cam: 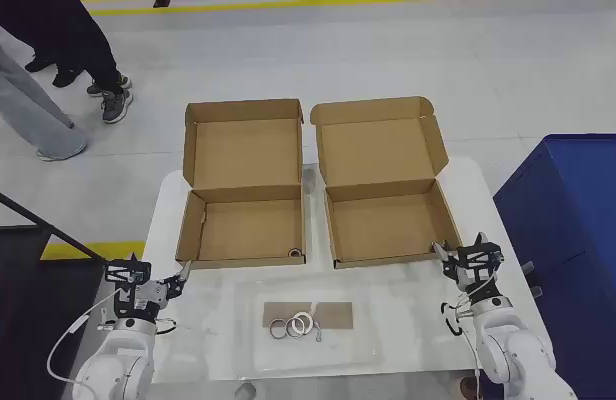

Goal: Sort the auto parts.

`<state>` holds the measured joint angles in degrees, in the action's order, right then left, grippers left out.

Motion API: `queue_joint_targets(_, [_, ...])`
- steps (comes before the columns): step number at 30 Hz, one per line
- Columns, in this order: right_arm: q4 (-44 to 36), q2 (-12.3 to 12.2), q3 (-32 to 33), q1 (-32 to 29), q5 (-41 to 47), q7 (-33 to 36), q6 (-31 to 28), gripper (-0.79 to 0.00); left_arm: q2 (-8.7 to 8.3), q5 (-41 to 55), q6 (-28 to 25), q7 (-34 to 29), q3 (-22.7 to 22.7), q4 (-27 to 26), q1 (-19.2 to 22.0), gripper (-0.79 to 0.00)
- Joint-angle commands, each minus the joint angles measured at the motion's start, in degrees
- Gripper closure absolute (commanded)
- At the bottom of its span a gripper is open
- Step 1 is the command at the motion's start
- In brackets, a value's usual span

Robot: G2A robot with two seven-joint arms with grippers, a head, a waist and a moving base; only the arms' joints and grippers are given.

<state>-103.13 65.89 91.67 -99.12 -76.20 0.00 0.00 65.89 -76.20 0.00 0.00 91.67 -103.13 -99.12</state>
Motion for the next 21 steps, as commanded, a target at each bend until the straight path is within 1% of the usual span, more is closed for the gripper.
queue_joint_targets(1, [0.0, 0.0, 0.0, 0.0, 0.0, 0.0, 0.0, -0.616, 0.0, 0.0, 0.0, 0.0, 0.0, 0.0, 0.0, -0.784])
queue_joint_targets(4, [0.0, 0.0, 0.0, 0.0, 0.0, 0.0, 0.0, -0.616, 0.0, 0.0, 0.0, 0.0, 0.0, 0.0, 0.0, -0.784])
queue_joint_targets(5, [-0.36, -0.03, 0.04, 0.06, 0.2, -0.2, -0.73, -0.785, 0.0, 0.0, 0.0, 0.0, 0.0, 0.0, 0.0, -0.785])
queue_joint_targets(6, [-1.35, -0.21, 0.97, -0.09, 0.93, -0.84, -3.76, -0.785, 0.0, 0.0, 0.0, 0.0, 0.0, 0.0, 0.0, -0.785])
queue_joint_targets(8, [-4.87, -0.75, 3.81, -1.13, -0.42, -2.37, -9.24, -0.785, 0.0, 0.0, 0.0, 0.0, 0.0, 0.0, 0.0, -0.785])
queue_joint_targets(10, [-10.63, -1.37, 5.68, -3.12, -1.62, -2.58, -17.94, -0.785, 0.0, 0.0, 0.0, 0.0, 0.0, 0.0, 0.0, -0.785])
queue_joint_targets(13, [-20.03, -2.25, 7.14, -5.33, -5.22, 0.98, -29.58, -0.785, 0.0, 0.0, 0.0, 0.0, 0.0, 0.0, 0.0, -0.785])
queue_joint_targets(14, [-22.52, -2.46, 7.24, -5.73, -6.33, 2.58, -32.29, -0.785, 0.0, 0.0, 0.0, 0.0, 0.0, 0.0, 0.0, -0.785])
queue_joint_targets(16, [-26.27, -2.74, 5.92, -5.7, -7.46, 6.82, -36.25, -0.785, 0.0, 0.0, 0.0, 0.0, 0.0, 0.0, 0.0, -0.785])
queue_joint_targets(19, [-29.06, -3.05, 2.03, -2.96, -7.74, 14.14, -41.34, -0.785, 0.0, 0.0, 0.0, 0.0, 0.0, 0.0, 0.0, -0.785])
queue_joint_targets(21, [-30.69, -3.07, -0.82, -0.7, -9.49, 17.19, -41.34, -0.785, 0.0, 0.0, 0.0, 0.0, 0.0, 0.0, 0.0, -0.785])
